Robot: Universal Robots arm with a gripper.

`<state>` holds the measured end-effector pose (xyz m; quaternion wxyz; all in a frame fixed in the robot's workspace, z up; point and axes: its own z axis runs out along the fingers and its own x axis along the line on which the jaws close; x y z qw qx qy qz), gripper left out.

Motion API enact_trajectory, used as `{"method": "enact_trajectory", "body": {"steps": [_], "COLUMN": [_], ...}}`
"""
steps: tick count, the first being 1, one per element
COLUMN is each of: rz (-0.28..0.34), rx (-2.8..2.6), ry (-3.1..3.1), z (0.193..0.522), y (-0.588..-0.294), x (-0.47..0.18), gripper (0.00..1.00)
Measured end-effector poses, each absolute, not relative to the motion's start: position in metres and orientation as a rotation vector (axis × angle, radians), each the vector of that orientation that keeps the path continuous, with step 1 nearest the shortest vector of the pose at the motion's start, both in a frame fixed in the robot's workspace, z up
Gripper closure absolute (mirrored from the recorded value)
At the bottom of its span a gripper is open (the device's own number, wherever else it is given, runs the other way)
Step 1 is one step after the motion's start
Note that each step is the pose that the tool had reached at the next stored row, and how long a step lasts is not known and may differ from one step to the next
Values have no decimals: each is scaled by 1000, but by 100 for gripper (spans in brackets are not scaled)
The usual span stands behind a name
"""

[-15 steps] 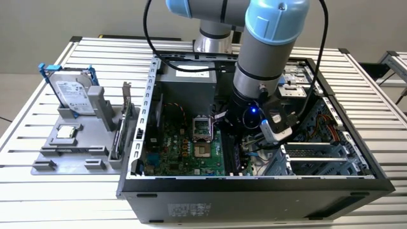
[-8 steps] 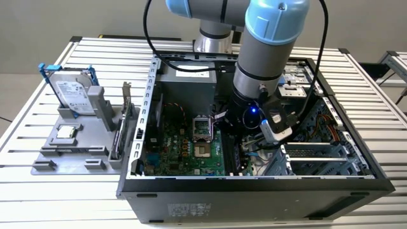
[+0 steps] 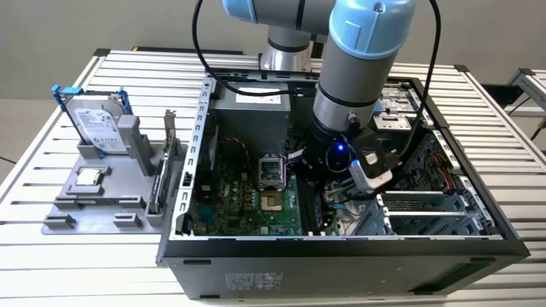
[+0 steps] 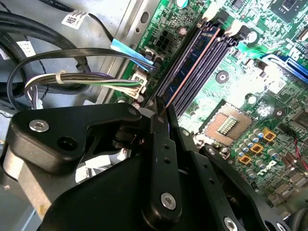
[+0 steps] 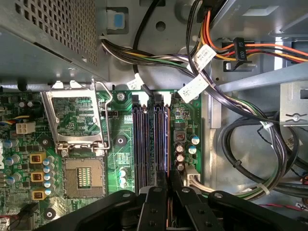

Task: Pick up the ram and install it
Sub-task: 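Insert the ram into the slot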

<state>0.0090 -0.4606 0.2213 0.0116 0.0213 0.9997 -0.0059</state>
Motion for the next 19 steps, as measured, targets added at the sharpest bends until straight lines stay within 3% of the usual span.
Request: {"method": "enact_trajectory", "body": {"steps": [19], "rz": [-66], "rx": [66], "ry": [3117], "z": [228], "y": [-460], "x": [11], "gripper": [100]}}
